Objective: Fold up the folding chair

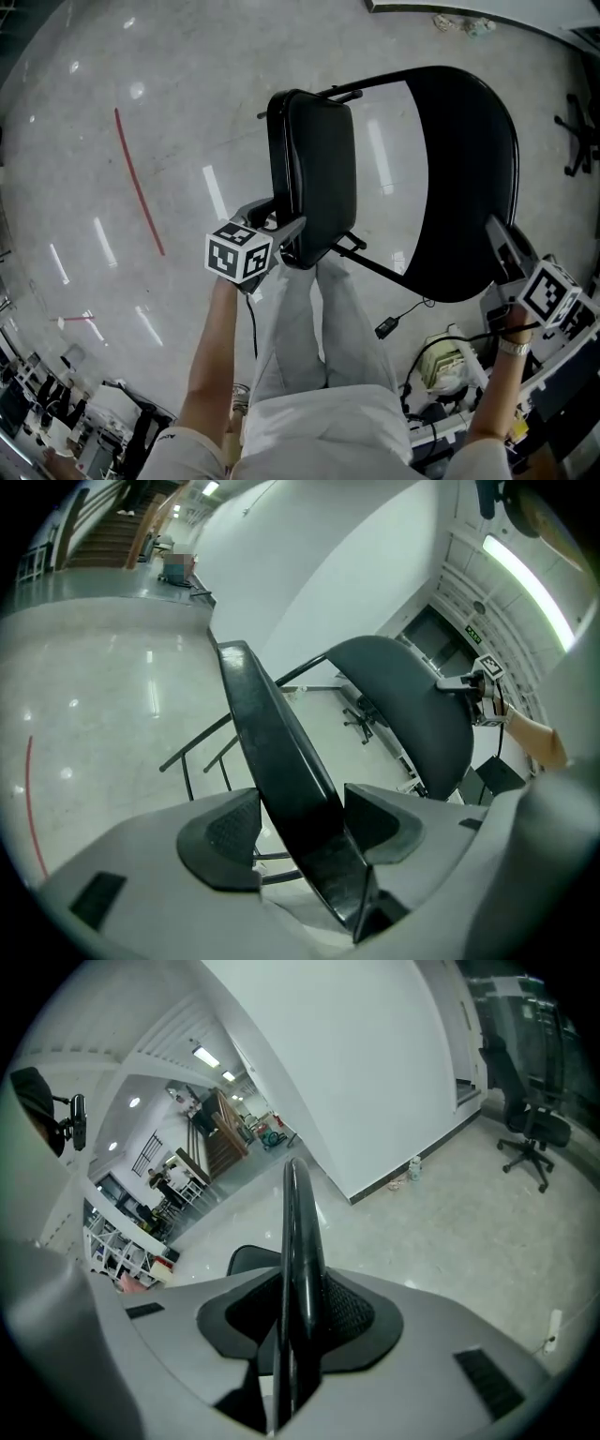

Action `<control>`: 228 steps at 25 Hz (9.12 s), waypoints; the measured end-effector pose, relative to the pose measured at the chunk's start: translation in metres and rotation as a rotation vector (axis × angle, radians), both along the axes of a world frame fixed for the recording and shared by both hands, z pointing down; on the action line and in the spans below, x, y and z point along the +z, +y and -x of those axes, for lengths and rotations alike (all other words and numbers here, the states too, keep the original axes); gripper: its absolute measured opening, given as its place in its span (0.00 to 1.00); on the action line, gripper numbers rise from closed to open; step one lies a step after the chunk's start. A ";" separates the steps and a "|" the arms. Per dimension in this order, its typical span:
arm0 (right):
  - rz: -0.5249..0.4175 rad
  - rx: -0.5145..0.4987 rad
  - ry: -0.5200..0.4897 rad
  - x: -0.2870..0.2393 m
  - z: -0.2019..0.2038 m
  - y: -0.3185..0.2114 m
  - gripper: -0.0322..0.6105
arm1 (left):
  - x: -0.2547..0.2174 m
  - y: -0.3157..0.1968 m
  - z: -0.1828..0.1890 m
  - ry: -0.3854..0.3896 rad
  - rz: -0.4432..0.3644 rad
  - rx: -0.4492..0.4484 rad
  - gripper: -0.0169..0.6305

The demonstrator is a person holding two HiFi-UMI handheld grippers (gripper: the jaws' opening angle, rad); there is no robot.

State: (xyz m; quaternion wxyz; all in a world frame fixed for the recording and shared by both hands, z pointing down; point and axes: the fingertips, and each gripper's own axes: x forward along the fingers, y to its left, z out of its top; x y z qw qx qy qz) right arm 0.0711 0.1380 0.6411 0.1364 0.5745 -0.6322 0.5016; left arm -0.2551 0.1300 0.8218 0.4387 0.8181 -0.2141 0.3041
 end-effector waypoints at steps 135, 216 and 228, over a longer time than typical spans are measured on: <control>0.104 -0.091 -0.037 -0.054 0.044 0.027 0.18 | -0.231 -0.018 -0.297 -0.043 -0.677 2.533 0.23; -0.002 -0.695 0.038 -0.059 -0.207 -0.124 0.17 | -0.232 -0.156 -0.510 -0.109 -0.405 1.912 0.13; -0.010 -0.668 -0.015 -0.055 -0.232 -0.135 0.17 | -0.227 -0.166 -0.534 -0.131 -0.377 1.945 0.13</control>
